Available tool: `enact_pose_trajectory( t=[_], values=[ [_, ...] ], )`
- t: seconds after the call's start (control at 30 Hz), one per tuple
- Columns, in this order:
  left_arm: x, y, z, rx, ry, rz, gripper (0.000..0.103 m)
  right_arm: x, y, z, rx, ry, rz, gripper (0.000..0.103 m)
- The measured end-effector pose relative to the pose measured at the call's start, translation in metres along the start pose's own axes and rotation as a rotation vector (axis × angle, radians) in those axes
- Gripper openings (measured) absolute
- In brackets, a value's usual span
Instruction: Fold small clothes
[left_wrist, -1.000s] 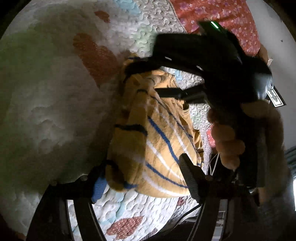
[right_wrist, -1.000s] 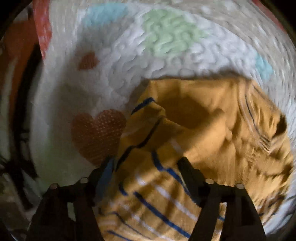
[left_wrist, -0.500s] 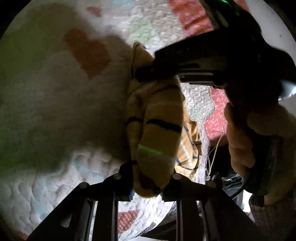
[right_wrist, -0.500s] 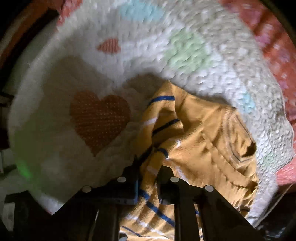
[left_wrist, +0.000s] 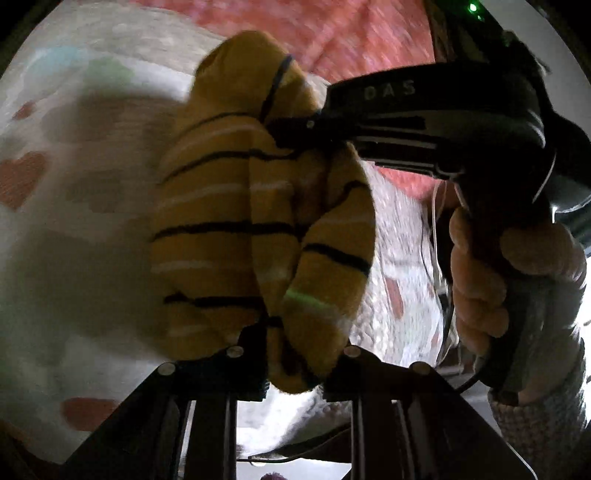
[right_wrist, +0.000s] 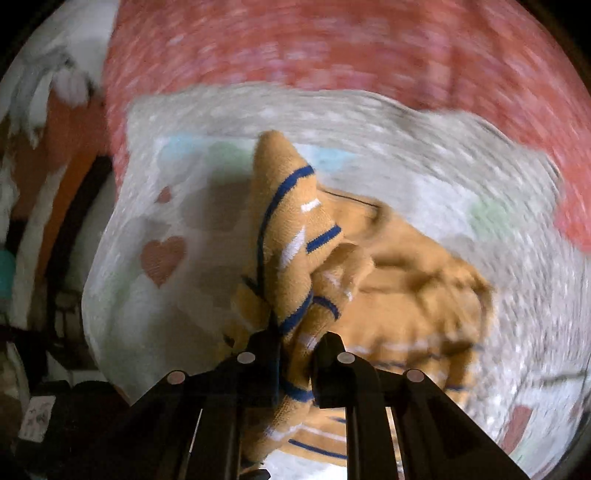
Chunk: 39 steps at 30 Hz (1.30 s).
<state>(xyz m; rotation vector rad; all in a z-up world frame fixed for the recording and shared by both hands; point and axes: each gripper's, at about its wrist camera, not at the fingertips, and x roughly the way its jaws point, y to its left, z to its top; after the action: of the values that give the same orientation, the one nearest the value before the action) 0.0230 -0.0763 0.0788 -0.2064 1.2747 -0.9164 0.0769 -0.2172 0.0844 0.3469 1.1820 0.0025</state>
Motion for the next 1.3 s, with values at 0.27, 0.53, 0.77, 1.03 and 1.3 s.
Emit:
enact_pose_trajectory(
  t=[0.27, 0.53, 0.77, 1.03, 1.3],
  values=[
    [0.052, -0.056, -0.017, 0.1, 0.129, 0.005, 0.018, 0.017, -0.116, -0.053, 0.247, 0.01, 0.016, 0.012],
    [0.023, -0.04, -0.037, 0.1, 0.15, 0.074, 0.022, 0.016, -0.141, -0.076, 0.287, -0.064, -0.051, 0.043],
    [0.001, 0.002, -0.053, 0.0, 0.106, 0.158, 0.029, -0.055, -0.112, -0.113, 0.256, -0.316, 0.047, 0.035],
    [-0.009, 0.02, -0.069, -0.05, 0.106, 0.198, 0.031, -0.004, -0.086, -0.144, 0.164, -0.188, 0.088, 0.017],
    [-0.016, 0.032, -0.075, -0.092, 0.098, 0.27, 0.034, 0.006, -0.125, -0.164, 0.284, -0.234, 0.15, 0.004]
  ],
)
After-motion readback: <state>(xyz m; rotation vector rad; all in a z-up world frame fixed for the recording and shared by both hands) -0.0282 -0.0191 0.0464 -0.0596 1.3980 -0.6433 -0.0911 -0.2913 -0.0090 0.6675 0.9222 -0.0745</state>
